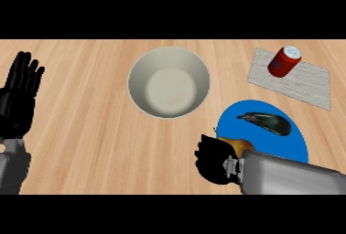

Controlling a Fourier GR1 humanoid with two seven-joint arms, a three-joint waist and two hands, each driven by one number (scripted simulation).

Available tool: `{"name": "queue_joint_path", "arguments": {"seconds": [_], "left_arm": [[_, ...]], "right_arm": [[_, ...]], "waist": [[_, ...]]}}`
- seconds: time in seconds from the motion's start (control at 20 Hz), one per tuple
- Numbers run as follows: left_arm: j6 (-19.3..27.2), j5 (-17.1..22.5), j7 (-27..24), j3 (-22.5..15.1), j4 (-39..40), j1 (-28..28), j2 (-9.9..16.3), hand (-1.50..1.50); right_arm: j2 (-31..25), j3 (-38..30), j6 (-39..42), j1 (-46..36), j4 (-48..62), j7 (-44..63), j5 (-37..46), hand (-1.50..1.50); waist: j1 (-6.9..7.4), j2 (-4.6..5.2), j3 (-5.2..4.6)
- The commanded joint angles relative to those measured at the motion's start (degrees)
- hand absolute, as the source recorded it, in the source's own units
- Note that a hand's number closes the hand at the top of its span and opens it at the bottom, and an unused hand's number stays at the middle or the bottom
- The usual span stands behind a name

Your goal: Pick the pear from the plate and place it in the bowl

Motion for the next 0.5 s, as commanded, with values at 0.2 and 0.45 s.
{"name": "queue_joint_path", "arguments": {"seconds": [0.2, 0.45], "left_arm": [[-1.2, 0.0, 0.3, 1.6, -0.5, 0.6, 0.0, 0.0], [-0.3, -1.8, -0.3, 0.7, -1.5, 0.8, -1.9, 0.0]], "right_arm": [[1.5, 0.7, -7.1, 0.8, 10.7, -8.2, 9.9, -1.5], [3.6, -1.7, -3.8, 3.8, 10.6, -8.6, 13.3, -1.5]], "waist": [[0.04, -0.01, 0.0], [-0.4, -0.09, -0.02]]}}
